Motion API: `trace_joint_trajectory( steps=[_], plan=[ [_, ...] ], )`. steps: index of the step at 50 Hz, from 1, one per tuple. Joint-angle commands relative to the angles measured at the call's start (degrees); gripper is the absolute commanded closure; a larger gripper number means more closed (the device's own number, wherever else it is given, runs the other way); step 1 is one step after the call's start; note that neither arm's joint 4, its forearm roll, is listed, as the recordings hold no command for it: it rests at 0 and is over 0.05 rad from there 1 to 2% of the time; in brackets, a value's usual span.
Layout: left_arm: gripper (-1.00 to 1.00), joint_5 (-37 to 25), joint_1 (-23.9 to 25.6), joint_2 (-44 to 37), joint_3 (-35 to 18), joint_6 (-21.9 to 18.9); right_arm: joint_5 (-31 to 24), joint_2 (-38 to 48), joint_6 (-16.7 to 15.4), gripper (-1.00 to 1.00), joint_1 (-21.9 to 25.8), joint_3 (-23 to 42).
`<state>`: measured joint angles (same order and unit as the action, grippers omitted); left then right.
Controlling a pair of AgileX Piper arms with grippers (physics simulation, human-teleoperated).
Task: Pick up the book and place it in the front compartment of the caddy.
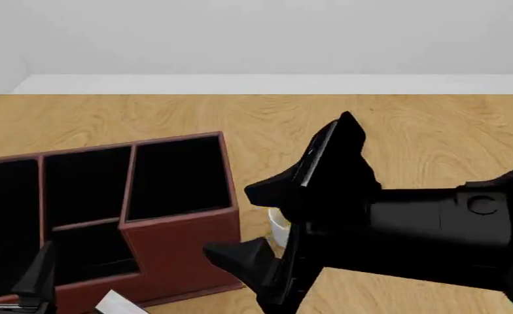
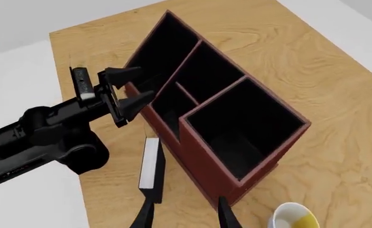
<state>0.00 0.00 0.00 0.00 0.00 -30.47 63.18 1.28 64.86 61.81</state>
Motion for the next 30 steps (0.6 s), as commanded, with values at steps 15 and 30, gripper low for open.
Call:
trace_joint_trajectory(
  steps=[15, 30],
  plan=[
    [-1.00, 0.00, 0.00, 0.00, 0.00, 0.00, 6.70, 14.62, 6.23, -1.00, 7.69, 2.65],
    [-1.00, 0.00, 0.00, 0.00, 0.00, 0.00, 10.79, 20.58, 8.84, -1.00, 8.94, 1.38]
  ],
)
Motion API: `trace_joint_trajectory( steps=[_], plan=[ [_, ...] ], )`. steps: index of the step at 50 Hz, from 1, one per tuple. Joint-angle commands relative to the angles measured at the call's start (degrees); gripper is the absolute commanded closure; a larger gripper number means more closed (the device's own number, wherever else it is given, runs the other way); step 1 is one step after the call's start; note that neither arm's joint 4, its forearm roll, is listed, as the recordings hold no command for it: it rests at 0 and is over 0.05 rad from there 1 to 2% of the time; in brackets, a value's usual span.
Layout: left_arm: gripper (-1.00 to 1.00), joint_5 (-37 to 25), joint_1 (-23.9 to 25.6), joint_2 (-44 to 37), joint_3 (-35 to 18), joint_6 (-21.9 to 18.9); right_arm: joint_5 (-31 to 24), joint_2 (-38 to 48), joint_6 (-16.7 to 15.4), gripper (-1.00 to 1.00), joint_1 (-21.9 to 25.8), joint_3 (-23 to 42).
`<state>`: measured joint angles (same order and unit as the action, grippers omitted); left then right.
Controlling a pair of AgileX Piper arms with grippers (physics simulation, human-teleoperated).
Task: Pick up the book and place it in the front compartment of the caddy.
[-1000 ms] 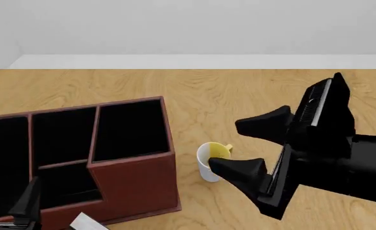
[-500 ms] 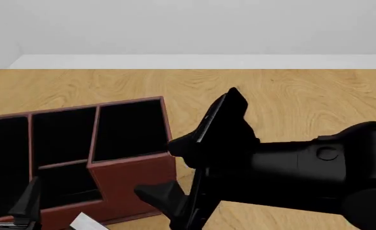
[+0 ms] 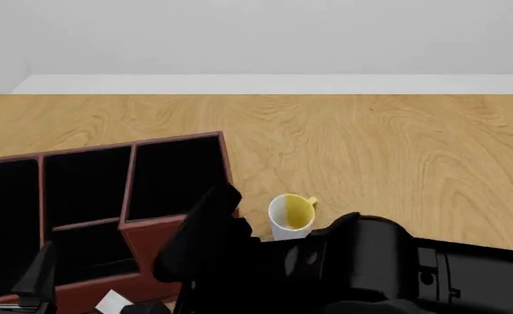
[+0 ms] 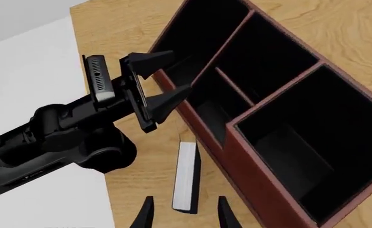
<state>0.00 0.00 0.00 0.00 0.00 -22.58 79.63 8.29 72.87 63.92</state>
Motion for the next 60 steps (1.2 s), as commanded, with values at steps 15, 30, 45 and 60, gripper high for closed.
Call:
trace_joint_trajectory(
  steps=[15, 30, 45, 60],
  plan=[
    [-1.00, 0.00, 0.00, 0.00, 0.00, 0.00, 6.06, 8.69, 3.88, -1.00, 2.28, -1.95],
    [-1.00, 0.00, 0.00, 0.00, 0.00, 0.00, 6.92, 11.47, 3.72, -1.00, 1.93, -2.56],
    [-1.00, 0.00, 0.00, 0.00, 0.00, 0.00, 8.88, 15.23, 3.85, -1.00, 1.81, -4.28],
    [-1.00, 0.00, 0.00, 0.00, 0.00, 0.00, 9.19, 17.36, 4.05, -1.00, 2.17, -4.60]
  ],
)
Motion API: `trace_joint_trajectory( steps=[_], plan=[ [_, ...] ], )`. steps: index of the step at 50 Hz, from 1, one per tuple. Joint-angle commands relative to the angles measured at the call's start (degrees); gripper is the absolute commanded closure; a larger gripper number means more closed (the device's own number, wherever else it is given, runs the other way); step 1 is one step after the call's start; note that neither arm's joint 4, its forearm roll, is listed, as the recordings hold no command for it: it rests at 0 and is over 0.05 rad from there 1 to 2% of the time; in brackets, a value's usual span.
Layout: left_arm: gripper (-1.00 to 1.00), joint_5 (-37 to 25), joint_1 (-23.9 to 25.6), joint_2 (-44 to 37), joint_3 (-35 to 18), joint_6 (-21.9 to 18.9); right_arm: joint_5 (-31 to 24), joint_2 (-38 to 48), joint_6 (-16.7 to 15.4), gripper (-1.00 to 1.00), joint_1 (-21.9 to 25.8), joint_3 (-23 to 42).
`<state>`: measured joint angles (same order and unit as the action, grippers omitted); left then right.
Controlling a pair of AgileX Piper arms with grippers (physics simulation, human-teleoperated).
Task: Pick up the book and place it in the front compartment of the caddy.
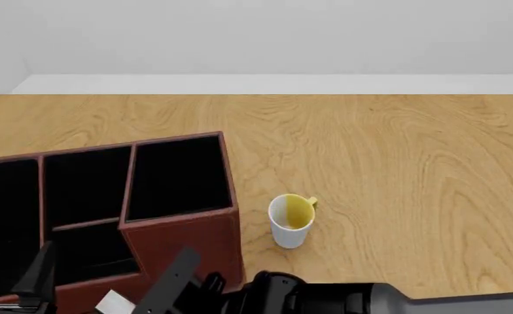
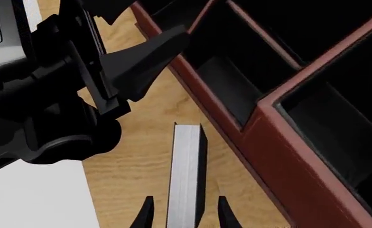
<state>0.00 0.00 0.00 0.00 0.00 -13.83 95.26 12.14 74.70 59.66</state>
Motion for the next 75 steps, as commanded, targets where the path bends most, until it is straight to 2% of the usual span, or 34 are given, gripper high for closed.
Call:
trace_joint_trajectory(
  steps=[1, 14, 15, 32, 40, 54, 75],
  plan=[
    [-1.00, 0.00, 0.00, 0.00, 0.00, 0.00, 0.46, 1.89, 0.23, -1.00, 0.37, -0.37],
    [-1.00, 0.00, 0.00, 0.00, 0.00, 0.00, -0.08, 3.55, 0.98, -1.00, 2.03, 0.44],
    [-1.00, 0.00, 0.00, 0.00, 0.00, 0.00, -0.12, 3.50, 1.06, 1.00, 2.10, 0.47],
    [-1.00, 0.00, 0.00, 0.00, 0.00, 0.00, -1.85, 0.74, -0.13, 1.00, 1.74, 0.98],
    [-1.00, 0.00, 0.00, 0.00, 0.00, 0.00, -6.23, -4.72, -0.80, 1.00, 1.66, 3.05],
    [-1.00, 0.00, 0.00, 0.00, 0.00, 0.00, -10.36, -8.10, -1.25, 1.00, 3.83, 5.10],
    [-1.00, 0.00, 0.00, 0.00, 0.00, 0.00, -16.76, -16.89, -4.39, 1.00, 1.07, 3.70]
  ],
)
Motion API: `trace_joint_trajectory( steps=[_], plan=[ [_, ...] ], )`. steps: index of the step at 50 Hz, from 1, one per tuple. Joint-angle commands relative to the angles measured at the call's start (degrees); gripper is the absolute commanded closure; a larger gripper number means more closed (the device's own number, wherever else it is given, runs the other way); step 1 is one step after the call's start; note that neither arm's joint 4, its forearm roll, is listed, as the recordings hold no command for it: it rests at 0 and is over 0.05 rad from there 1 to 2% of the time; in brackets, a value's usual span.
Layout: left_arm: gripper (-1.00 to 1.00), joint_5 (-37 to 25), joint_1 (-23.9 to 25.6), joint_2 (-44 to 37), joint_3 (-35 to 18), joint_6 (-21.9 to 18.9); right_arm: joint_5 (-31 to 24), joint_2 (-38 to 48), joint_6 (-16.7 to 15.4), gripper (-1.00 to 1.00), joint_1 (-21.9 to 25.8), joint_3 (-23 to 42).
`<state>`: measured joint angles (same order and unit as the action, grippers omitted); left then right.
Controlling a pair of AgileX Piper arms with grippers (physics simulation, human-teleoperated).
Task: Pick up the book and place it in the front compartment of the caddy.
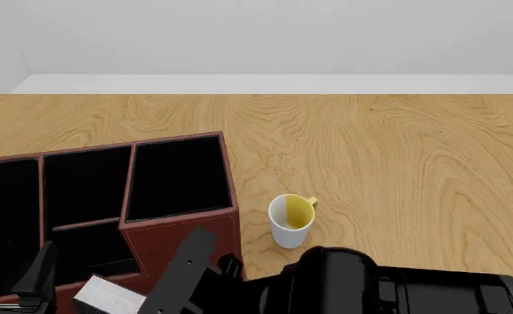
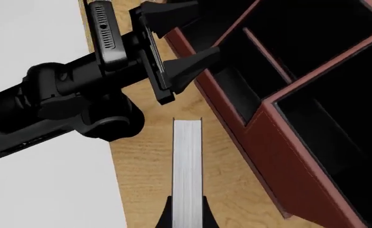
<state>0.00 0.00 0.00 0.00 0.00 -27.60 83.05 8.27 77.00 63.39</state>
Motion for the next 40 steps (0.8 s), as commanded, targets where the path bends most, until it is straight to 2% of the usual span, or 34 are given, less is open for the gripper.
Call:
trace_joint_trajectory(
  steps=[1, 9, 28, 40],
  plan=[
    [-1.00, 0.00, 0.00, 0.00, 0.00, 0.00, -3.09, -4.86, -0.62, 1.00, -1.33, -0.09],
    [-1.00, 0.00, 0.00, 0.00, 0.00, 0.00, -7.00, -8.83, -2.08, 1.00, -1.87, 1.47],
    [-1.00, 0.00, 0.00, 0.00, 0.00, 0.00, -16.50, -19.38, -9.97, 1.00, -6.25, 8.75],
    [-1.00, 0.00, 0.00, 0.00, 0.00, 0.00, -20.49, -20.35, -12.59, 1.00, -5.94, 15.41]
  ],
)
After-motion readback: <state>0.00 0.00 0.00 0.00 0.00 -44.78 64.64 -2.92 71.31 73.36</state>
